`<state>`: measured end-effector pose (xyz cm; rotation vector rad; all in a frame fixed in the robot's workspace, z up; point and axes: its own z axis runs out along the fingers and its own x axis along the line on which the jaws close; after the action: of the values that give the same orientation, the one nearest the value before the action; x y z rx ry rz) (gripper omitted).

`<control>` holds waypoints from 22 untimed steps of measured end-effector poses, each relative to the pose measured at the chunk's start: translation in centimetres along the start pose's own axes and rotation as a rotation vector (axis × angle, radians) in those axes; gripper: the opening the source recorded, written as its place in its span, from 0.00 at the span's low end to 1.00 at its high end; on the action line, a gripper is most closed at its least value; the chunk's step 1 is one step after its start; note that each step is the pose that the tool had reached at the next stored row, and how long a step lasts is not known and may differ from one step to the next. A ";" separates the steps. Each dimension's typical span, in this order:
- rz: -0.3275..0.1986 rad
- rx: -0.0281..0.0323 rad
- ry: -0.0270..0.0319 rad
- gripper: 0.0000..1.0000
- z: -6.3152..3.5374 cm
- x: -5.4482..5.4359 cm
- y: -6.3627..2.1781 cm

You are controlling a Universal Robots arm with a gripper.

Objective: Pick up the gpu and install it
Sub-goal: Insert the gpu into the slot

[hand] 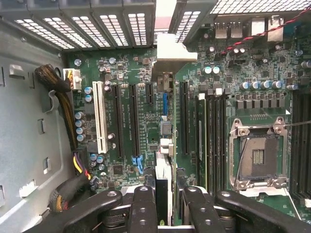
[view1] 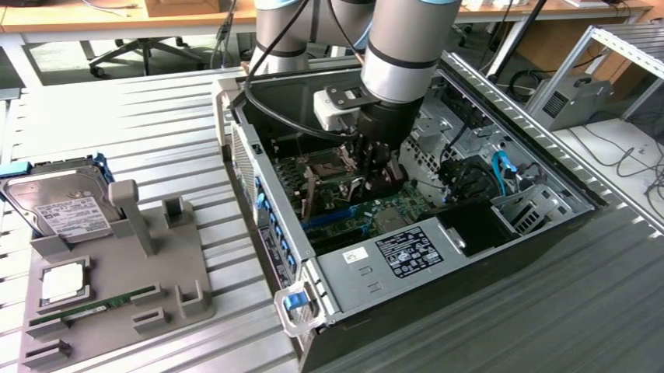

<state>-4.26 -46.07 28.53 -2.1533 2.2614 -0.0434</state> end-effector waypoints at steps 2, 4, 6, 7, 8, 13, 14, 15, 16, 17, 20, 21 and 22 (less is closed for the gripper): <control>0.000 0.0001 0.0022 0.27 0.00 -0.1 0.26; 0.000 0.0001 0.0023 0.27 0.00 -0.1 0.37; 0.000 0.0001 0.0024 0.27 0.01 -0.1 0.46; 0.000 0.0001 0.0023 0.27 0.02 -0.1 0.50; 0.000 0.0001 0.0023 0.27 0.02 -0.1 0.54; 0.000 0.0001 0.0024 0.27 0.23 -0.1 0.80; 0.000 0.0001 0.0024 0.27 0.25 -0.1 0.80; 0.000 0.0001 0.0024 0.27 0.28 -0.1 0.80; 0.000 0.0001 0.0023 0.27 0.32 -0.1 0.80; 0.000 0.0001 0.0024 0.27 0.35 -0.1 0.80; 0.000 0.0001 0.0025 0.27 0.45 -0.1 0.80; 0.000 0.0001 0.0024 0.27 0.46 -0.1 0.81; 0.000 0.0001 0.0026 0.27 0.52 -0.1 0.81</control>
<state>-5.05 -45.93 27.99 -2.1546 2.2626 -0.0463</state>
